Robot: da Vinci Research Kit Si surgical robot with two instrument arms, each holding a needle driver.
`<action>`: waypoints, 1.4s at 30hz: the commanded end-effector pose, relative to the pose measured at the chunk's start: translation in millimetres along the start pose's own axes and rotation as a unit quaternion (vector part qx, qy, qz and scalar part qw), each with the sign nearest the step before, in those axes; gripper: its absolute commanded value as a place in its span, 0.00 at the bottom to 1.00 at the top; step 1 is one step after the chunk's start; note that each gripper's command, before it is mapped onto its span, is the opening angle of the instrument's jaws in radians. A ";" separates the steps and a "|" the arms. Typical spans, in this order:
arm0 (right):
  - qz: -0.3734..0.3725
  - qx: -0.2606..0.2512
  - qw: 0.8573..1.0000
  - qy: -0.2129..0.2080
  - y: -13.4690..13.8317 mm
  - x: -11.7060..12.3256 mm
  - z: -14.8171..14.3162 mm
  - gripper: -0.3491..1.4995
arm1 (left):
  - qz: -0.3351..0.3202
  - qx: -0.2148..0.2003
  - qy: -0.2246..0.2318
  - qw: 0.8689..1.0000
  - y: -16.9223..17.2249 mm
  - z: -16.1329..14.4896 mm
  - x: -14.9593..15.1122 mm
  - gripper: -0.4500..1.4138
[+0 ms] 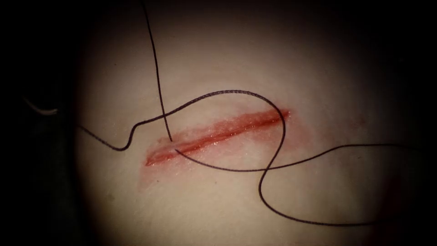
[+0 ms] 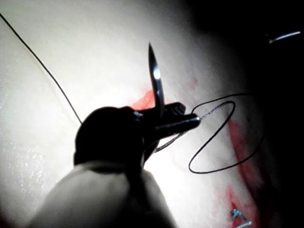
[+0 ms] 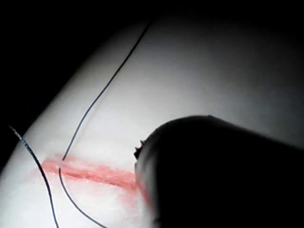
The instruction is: Wound Closure
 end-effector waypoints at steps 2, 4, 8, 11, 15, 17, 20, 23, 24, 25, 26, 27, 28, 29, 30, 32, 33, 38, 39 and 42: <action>-0.006 0.020 1.000 -0.014 -1.4 2.0 4.0 0.37 | -0.011 -0.030 -0.023 0.999 1.0 0.8 -1.0 0.00; -0.014 0.039 0.999 -0.029 -2.2 1.9 6.6 0.25 | -0.032 -0.069 -0.058 0.995 2.8 1.5 -2.4 0.00; -0.020 0.060 0.997 -0.043 -3.2 1.4 11.6 0.44 | -0.057 -0.096 -0.114 0.987 4.6 2.2 -4.4 0.00; -0.034 0.115 0.991 -0.064 -5.0 0.9 15.4 0.55 | -0.066 -0.085 -0.131 0.986 3.8 2.5 -5.6 0.00; -0.057 0.122 0.988 -0.076 -8.9 -0.4 20.7 0.41 | -0.063 -0.049 -0.148 0.986 0.9 2.6 -7.4 0.00; -0.059 0.120 0.988 -0.080 -9.8 -0.8 22.3 0.45 | -0.059 -0.032 -0.147 0.987 -0.2 2.6 -7.7 0.00; -0.062 0.125 0.986 -0.090 -10.6 -2.1 24.6 0.45 | -0.054 0.000 -0.142 0.988 -1.7 2.7 -7.9 0.00; -0.071 0.123 0.984 -0.110 -11.4 -3.7 27.3 0.43 | -0.045 0.049 -0.117 0.991 -2.9 3.0 -7.6 0.00; -0.075 0.123 0.983 -0.112 -11.5 -3.9 27.6 0.42 | -0.044 0.054 -0.113 0.991 -3.2 3.1 -7.4 0.00; -0.078 0.123 0.983 -0.113 -11.5 -4.0 28.0 0.43 | -0.043 0.057 -0.110 0.991 -3.4 3.1 -7.3 0.00; -0.078 0.124 0.983 -0.114 -11.5 -4.1 28.5 0.45 | -0.043 0.058 -0.109 0.991 -3.6 3.1 -7.2 0.00; -0.080 0.124 0.982 -0.115 -11.4 -4.1 28.7 0.47 | -0.042 0.059 -0.108 0.992 -3.6 3.0 -7.1 0.00; -0.082 0.124 0.982 -0.116 -11.3 -4.1 28.9 0.47 | -0.042 0.060 -0.107 0.992 -3.7 2.9 -7.0 0.00; -0.083 0.124 0.982 -0.117 -11.1 -4.1 29.2 0.47 | -0.042 0.061 -0.106 0.992 -3.7 2.9 -7.0 0.00; -0.082 0.121 0.982 -0.120 -10.8 -4.0 29.6 0.46 | -0.041 0.063 -0.104 0.992 -3.7 2.9 -7.0 0.00; -0.083 0.115 0.982 -0.126 -10.5 -4.1 30.1 0.41 | -0.041 0.064 -0.103 0.992 -3.7 3.0 -7.1 0.00; -0.083 0.112 0.982 -0.130 -10.4 -4.1 30.3 0.37 | -0.041 0.064 -0.103 0.992 -3.7 3.0 -7.1 0.00; -0.082 0.138 0.975 -0.153 -10.0 -4.6 29.6 0.00 | -0.041 0.065 -0.102 0.992 -3.6 3.1 -7.2 0.00; -0.076 0.144 0.974 -0.156 -9.9 -4.7 28.9 0.00 | -0.041 0.065 -0.102 0.992 -3.6 3.1 -7.2 0.00; -0.064 0.156 0.971 -0.170 -9.1 -5.4 27.3 0.00 | -0.041 0.065 -0.102 0.992 -3.6 3.1 -7.1 0.00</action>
